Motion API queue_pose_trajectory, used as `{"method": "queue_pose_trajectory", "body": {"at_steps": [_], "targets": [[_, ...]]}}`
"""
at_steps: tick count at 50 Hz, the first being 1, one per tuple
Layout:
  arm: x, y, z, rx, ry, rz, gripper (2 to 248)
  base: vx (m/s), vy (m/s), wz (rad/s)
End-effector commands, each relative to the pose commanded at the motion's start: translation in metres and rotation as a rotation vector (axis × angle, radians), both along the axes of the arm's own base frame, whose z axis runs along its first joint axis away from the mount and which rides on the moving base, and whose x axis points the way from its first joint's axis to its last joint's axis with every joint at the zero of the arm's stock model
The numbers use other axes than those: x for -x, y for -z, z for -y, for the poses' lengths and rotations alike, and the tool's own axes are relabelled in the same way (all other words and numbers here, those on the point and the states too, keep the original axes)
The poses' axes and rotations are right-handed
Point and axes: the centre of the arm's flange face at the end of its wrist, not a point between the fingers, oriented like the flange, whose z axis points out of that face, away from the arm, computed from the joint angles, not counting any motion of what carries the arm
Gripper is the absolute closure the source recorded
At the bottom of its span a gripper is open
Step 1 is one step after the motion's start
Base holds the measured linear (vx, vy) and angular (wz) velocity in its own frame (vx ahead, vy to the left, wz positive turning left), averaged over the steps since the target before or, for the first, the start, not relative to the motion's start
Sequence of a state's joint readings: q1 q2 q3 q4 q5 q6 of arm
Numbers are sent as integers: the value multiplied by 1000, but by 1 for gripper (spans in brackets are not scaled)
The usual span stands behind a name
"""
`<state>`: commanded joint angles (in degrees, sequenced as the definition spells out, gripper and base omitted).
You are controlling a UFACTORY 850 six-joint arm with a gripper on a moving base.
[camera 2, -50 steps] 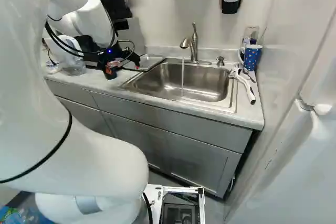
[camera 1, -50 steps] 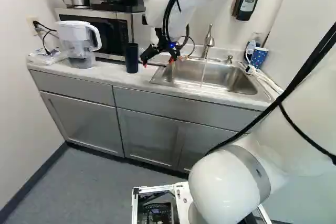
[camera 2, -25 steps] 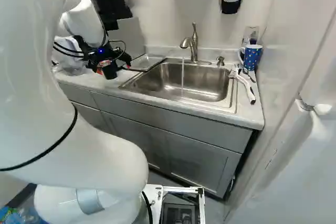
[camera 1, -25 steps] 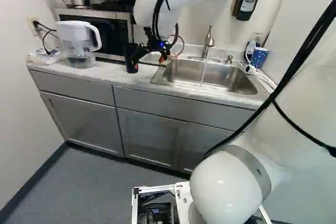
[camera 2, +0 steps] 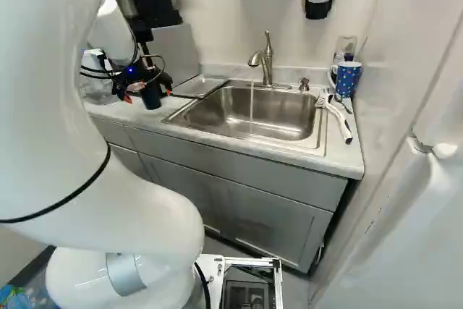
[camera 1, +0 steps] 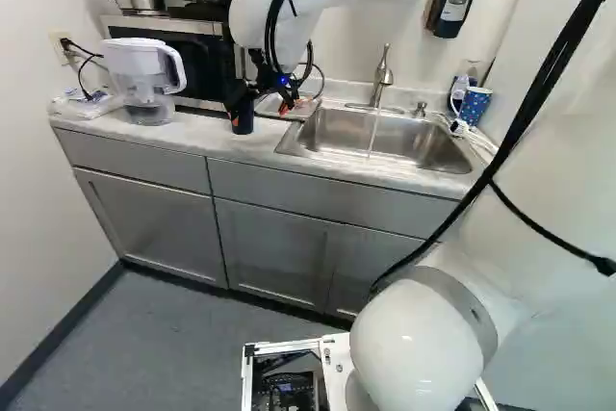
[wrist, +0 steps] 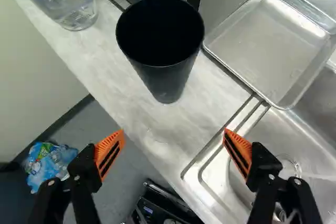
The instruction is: Rinse the cup and place it in the tray
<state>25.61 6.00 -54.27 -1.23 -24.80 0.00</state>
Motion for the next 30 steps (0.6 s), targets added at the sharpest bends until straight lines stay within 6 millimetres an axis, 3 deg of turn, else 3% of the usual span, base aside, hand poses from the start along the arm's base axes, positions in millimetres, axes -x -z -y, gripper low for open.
{"method": "queue_pose_trajectory", "body": {"at_steps": [30], "targets": [[-6, 5, -3, -21, -2, 41, 3, 0, 0, 0]]}}
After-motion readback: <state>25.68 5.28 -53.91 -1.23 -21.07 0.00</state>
